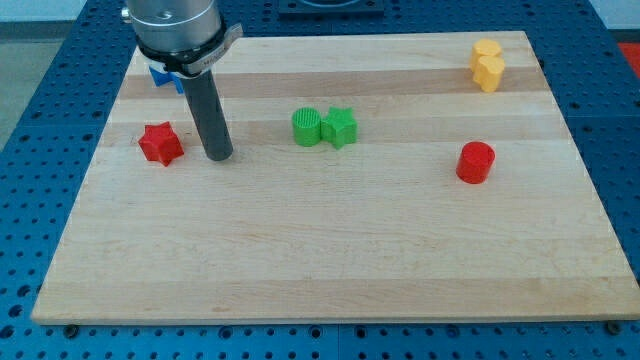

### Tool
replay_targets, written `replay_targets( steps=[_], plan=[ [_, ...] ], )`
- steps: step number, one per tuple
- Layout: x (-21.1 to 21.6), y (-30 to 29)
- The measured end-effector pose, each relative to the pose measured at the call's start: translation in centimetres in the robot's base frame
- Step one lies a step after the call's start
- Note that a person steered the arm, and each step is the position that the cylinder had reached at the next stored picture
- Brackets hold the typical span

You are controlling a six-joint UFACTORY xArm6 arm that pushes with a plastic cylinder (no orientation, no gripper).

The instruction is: Move the arm towards the bottom right of the board

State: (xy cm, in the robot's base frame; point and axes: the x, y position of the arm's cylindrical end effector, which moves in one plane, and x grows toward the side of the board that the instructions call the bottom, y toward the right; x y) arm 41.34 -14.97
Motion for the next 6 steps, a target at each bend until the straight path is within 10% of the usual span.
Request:
replay_targets(
  steps=[3,6],
  plan=[
    [-0.8,-0.3],
    [19.9,11.8]
  ],
)
